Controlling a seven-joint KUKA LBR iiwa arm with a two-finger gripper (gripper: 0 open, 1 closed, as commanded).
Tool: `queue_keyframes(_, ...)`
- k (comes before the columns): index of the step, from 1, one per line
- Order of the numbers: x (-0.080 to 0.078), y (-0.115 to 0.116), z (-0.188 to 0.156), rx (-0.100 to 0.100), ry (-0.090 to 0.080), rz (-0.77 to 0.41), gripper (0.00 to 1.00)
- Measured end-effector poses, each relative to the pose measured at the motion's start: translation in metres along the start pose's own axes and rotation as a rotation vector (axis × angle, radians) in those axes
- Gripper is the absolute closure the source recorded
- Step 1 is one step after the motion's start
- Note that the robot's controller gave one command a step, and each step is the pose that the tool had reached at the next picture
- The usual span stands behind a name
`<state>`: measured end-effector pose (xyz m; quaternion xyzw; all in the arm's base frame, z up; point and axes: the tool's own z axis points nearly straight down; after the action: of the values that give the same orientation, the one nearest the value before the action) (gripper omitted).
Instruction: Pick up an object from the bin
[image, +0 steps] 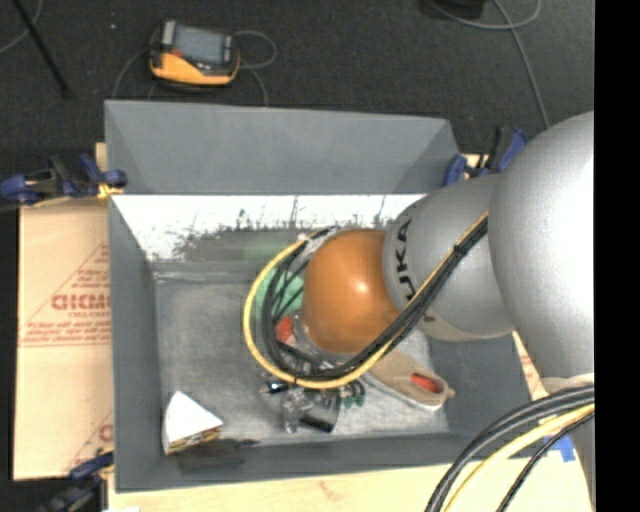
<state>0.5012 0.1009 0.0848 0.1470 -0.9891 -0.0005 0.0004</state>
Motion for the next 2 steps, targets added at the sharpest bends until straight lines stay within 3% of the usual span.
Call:
queue_keyframes(1,0.008,-0.001,-0.023,0.001,-0.004,-0.034,1.0)
queue_keyframes(2,0.003,0.0,-0.034,0.001,-0.006,0.032,1.0)
